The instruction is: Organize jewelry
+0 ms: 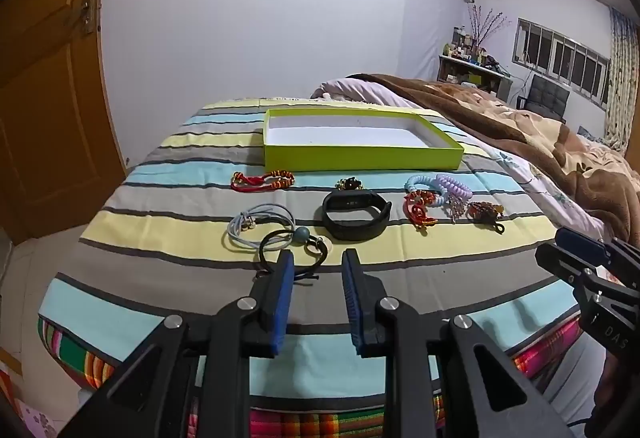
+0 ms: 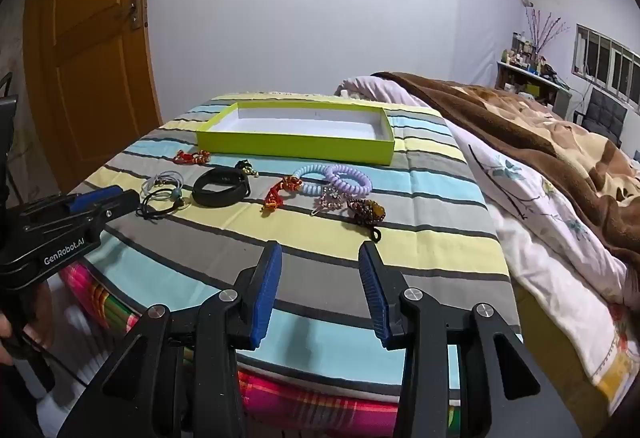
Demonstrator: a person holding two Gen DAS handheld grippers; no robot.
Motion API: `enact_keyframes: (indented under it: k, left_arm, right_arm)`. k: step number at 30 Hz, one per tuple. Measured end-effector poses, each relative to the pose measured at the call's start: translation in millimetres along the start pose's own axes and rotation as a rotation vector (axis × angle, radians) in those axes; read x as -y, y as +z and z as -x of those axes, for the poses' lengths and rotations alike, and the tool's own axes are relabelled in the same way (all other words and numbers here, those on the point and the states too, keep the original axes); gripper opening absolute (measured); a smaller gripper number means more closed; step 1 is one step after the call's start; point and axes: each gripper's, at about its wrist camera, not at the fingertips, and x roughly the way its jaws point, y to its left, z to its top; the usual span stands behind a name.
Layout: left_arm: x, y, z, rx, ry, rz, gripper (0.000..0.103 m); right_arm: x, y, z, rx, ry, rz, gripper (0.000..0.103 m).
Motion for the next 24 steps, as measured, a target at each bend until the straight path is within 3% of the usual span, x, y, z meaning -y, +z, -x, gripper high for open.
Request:
enact_keyframes:
  k: [4,5,24]
  left_arm:
    - [-9.1,0.2,0.4,0.009,-0.01,0.016,0.026]
    - [-6.9,-4.5,6.5,0.043,-0.002,0.0,0.026]
    - [-4.2,-6.0,8.1,0.036,0.03,-0.001,0.026]
  right_arm:
    - [1.7,-3.0,1.3,-0.004,-0.002,0.002,0.041]
    - [0.5,1.4,5.3,-0.004,-0.002,0.001,0.041]
    - [-4.7,1.7,6.7,0.015,-0.012,0.002,0.041]
